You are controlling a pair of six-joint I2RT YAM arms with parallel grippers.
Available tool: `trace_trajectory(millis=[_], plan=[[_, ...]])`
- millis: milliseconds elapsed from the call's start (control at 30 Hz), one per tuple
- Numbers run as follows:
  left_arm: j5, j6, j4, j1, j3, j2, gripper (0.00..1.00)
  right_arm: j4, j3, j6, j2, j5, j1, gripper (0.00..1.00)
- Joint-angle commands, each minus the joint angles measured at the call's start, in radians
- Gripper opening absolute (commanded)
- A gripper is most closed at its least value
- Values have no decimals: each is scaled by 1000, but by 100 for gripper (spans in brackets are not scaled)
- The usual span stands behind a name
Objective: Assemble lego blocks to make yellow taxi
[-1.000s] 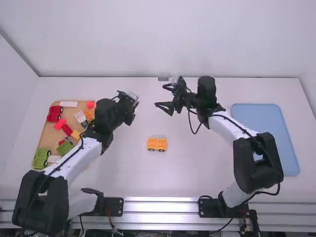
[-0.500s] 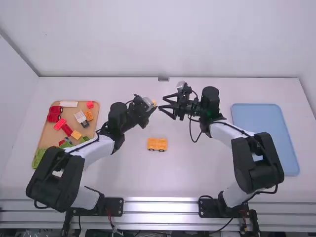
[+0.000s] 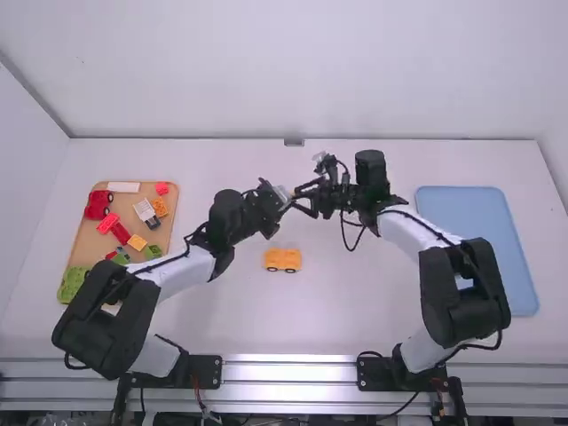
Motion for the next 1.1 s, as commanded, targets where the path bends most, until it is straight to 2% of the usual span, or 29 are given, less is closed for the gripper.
trace_trajectory(millis=[0, 167, 400, 633, 700, 800, 833, 867, 933, 967, 1000, 1033, 1067], plan=[[-37, 23, -5, -6, 2, 0, 2, -25, 52, -83, -19, 48, 30, 56], [-36, 41, -12, -6, 2, 0, 2, -45, 67, -72, -19, 109, 65, 54], [-37, 45, 15, -6, 2, 0, 2, -69, 71, -67, -19, 142, 64, 52], [-34, 46, 26, -6, 2, 1, 2, -73, 71, -62, -19, 144, 81, 39], [-34, 46, 27, -6, 2, 1, 2, -74, 71, -76, -19, 144, 92, 33], [-34, 46, 27, -6, 2, 1, 5, -74, 71, -76, -19, 143, 98, 28], [-34, 46, 27, -6, 2, 1, 9, -74, 71, -76, -19, 144, 97, 27], [-34, 45, 27, -6, 2, 1, 19, -73, 71, -76, -19, 143, 96, 24], [-34, 46, 27, -6, 2, 1, 30, -74, 71, -76, -19, 143, 96, 21], [-34, 43, 26, -6, 2, 1, 47, -73, 71, -82, -19, 144, 95, 20], [-35, 23, 28, -6, 2, 0, 70, -72, 71, -97, -19, 143, 90, 19], [-37, 14, 29, -5, 2, 0, 72, -73, 71, -100, -19, 143, 89, 19], [-37, -30, 36, 3, 2, 0, 99, -73, 71, -116, -19, 143, 79, 20]])
